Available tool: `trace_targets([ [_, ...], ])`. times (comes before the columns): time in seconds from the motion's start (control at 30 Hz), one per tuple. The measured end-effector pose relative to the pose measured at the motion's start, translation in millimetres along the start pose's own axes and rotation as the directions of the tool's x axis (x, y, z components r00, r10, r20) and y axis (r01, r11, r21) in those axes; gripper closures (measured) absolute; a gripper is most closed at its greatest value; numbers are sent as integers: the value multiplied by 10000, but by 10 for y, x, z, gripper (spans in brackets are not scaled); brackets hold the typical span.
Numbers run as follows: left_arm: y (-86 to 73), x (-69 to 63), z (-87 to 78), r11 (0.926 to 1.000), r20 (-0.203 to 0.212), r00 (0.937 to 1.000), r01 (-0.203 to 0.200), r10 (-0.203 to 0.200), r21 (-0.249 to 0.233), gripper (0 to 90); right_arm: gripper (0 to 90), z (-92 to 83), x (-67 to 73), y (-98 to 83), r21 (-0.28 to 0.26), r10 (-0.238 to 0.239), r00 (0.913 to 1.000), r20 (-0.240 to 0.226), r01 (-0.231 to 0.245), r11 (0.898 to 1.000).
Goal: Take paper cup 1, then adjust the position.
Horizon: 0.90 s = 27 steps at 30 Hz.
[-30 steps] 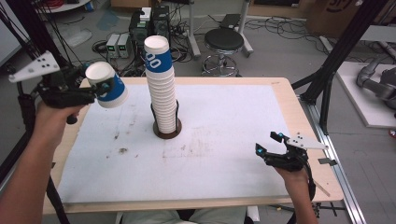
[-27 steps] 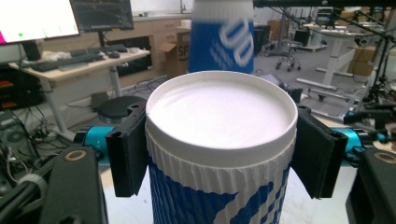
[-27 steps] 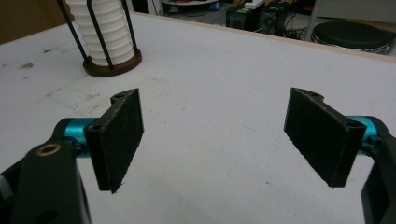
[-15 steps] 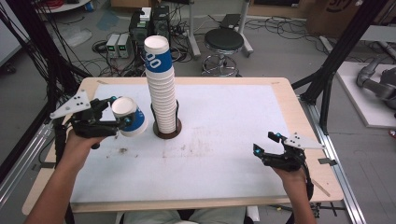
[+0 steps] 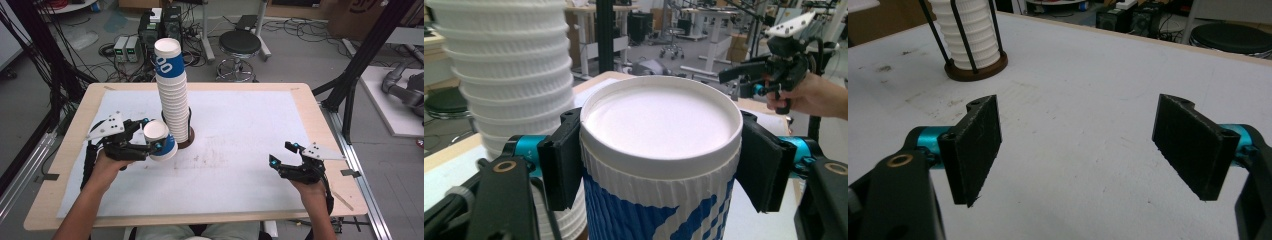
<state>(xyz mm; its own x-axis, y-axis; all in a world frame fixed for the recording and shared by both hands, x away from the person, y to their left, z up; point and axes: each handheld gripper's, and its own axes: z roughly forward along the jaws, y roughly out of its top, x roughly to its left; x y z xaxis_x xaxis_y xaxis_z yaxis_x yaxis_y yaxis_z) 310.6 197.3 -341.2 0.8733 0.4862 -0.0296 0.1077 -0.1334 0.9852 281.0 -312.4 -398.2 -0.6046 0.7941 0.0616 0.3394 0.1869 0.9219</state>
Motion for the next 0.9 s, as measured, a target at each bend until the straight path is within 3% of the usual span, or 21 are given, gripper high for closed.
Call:
trace_targets([
  [0.3, -64, -94, 69, 9998, 337, 9994, -110, 104, 184, 293, 202, 0, 38, 30, -81, -121, 9993, -345, 118, 9999],
  [0.53, -121, -112, 143, 9998, 598, 9982, 53, -63, 177, 292, 202, 20, 136, 60, -186, -419, 9936, -1049, 401, 9990],
  [0.67, -143, -137, 197, 9998, 837, 9964, 136, -145, 110, 292, 202, 58, 250, 115, -360, -803, 9821, -1703, 753, 9965],
  [0.8, -161, -172, 253, 9998, 1099, 9938, 138, -150, 112, 292, 202, 115, 322, 137, -290, -940, 9750, -2015, 900, 9955],
  [0.87, -155, -191, 293, 9998, 1197, 9927, 87, -106, 158, 292, 202, 169, 390, 170, -384, -1150, 9648, -2366, 1090, 9933],
  [0.9, -152, -206, 316, 9999, 1247, 9921, 114, -127, 111, 292, 202, 169, 390, 170, -384, -1150, 9648, -2366, 1090, 9933],
])
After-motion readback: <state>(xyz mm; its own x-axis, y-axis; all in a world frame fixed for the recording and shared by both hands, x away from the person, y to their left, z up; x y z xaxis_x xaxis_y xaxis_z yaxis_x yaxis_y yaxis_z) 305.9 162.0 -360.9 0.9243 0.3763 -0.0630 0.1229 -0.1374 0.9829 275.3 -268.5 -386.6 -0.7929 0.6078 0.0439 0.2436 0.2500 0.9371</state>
